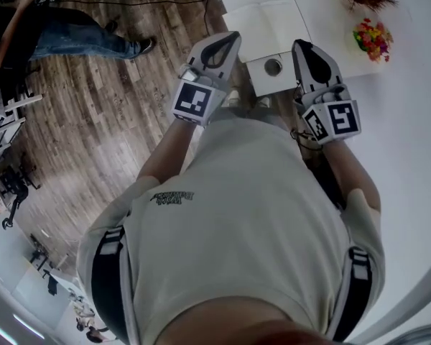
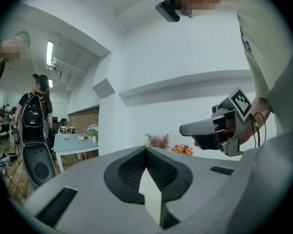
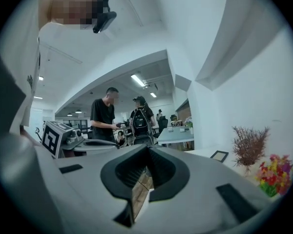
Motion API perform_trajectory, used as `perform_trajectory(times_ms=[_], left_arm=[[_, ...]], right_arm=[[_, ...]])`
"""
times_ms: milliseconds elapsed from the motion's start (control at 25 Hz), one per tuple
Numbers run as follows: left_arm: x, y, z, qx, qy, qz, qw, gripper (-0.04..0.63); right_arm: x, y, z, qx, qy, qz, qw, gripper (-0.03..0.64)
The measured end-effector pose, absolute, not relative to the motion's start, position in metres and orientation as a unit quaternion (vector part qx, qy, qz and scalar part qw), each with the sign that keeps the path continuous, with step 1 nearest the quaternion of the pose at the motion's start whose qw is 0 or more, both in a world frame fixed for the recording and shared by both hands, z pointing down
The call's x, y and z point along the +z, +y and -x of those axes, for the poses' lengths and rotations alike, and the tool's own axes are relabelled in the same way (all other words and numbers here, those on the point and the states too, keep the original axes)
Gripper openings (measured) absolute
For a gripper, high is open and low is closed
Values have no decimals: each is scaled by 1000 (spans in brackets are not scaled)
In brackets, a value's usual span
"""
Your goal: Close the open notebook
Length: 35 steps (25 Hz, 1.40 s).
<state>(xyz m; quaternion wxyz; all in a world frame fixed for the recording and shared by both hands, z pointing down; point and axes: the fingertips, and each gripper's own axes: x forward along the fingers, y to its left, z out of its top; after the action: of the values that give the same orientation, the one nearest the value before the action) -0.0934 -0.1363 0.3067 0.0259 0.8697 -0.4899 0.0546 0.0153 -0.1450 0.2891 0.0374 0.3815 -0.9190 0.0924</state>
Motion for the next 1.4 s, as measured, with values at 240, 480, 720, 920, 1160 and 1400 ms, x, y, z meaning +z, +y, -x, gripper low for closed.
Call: perform_trajectory(times_ms=[240,480,720,920,1160,1400], left_arm=[[348,-157,106,79,-510,-856,43,12],[401,-159,110,93,-528,-841,76,13],[457,-159,112,115,-533,-832,107,14],[503,-160,113,132,-528,-830,123,13],[553,-159,112,147,-521,-828,147,13],[583,-155,114,154,-514,-827,169,12]], right_arm=[[328,-162,21,66,-942,-315,99,79],[393,-155,49,82,-949,-254,168,149],[460,-142,67,75,-945,-220,229,149],[515,-139,74,69,-936,-212,274,149],[570,-126,79,64,-923,-199,324,202],[604,-126,79,21,-902,-207,378,202]])
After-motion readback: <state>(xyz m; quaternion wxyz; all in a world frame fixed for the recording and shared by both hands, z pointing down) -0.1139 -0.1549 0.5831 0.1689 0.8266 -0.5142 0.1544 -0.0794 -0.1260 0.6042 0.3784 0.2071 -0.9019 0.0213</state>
